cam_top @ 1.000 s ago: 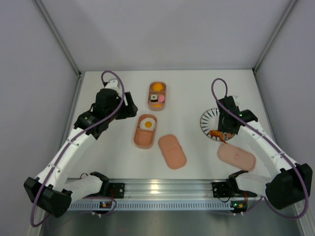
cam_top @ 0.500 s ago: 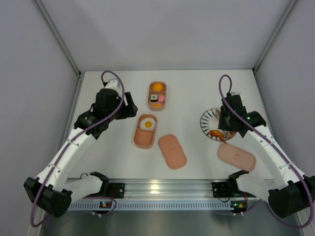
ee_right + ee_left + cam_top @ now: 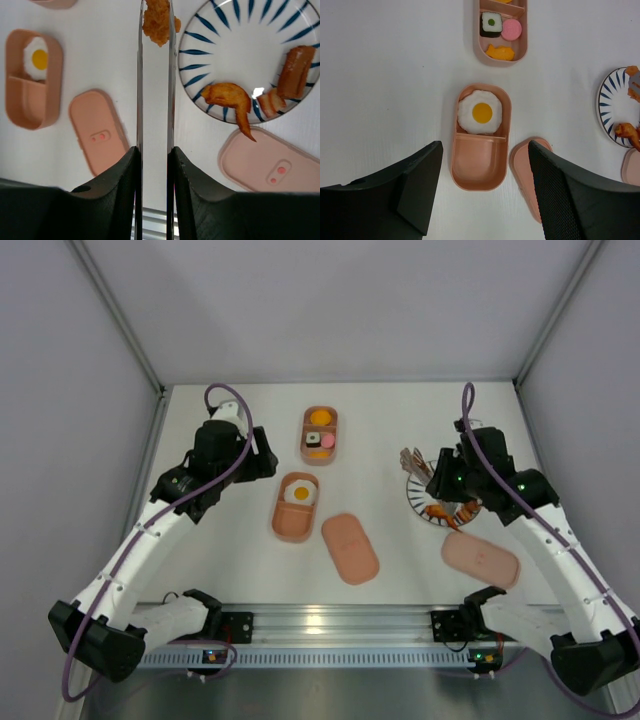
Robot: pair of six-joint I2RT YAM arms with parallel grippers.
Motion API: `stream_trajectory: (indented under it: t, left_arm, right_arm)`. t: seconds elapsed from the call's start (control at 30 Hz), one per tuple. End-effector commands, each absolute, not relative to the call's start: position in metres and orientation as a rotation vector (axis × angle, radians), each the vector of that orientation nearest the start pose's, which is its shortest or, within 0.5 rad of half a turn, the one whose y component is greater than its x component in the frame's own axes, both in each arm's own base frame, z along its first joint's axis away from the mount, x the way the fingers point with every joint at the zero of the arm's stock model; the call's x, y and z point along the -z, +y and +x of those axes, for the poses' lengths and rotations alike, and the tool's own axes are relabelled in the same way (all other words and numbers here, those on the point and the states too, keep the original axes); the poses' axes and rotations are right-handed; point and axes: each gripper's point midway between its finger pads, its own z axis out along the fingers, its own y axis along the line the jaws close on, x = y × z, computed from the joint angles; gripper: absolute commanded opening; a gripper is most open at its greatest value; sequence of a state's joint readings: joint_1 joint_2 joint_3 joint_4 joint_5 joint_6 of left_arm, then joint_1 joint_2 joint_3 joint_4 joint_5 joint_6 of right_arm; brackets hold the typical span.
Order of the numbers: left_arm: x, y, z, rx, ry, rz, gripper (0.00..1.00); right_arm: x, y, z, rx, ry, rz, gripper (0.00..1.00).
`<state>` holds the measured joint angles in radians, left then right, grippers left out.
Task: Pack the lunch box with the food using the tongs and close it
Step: Place the fake food in the packing box.
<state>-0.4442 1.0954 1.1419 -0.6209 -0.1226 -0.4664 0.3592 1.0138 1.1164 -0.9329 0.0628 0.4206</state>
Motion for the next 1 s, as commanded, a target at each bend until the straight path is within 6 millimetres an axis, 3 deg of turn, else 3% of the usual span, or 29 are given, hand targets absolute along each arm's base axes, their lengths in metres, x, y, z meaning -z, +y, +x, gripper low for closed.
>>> stream_trajectory:
  t: [0.0, 0.23, 0.4, 0.53, 0.73, 0.97]
  left_arm:
    - [-0.265, -0.133, 0.306, 0.374, 2.108, -0.105, 0.74]
    - [-0.27, -0.128, 0.307, 0.347, 2.103, -0.119, 0.74]
    - [-0.275, -0.123, 0.308, 0.329, 2.093, -0.13, 0.74]
    - [-0.276, -0.12, 0.308, 0.316, 2.094, -0.135, 0.74]
    - [-0.279, -0.116, 0.307, 0.306, 2.09, -0.14, 0.75]
    - [-0.28, -0.114, 0.306, 0.299, 2.091, -0.139, 0.74]
  right_arm:
    - [-0.258, 0.137, 0.232, -0.543, 2.301, 0.0, 0.0]
    - [-0.264, 0.209, 0.206, -0.78, 2.277, -0.176, 0.0]
    - [-0.269, 0.251, 0.192, -0.875, 2.247, -0.265, 0.0]
    - [-0.261, 0.284, 0.178, -0.912, 2.259, -0.35, 0.0]
    - [-0.247, 0.313, 0.172, -0.911, 2.279, -0.414, 0.0]
    - [-0.228, 0.333, 0.173, -0.881, 2.309, -0.439, 0.0]
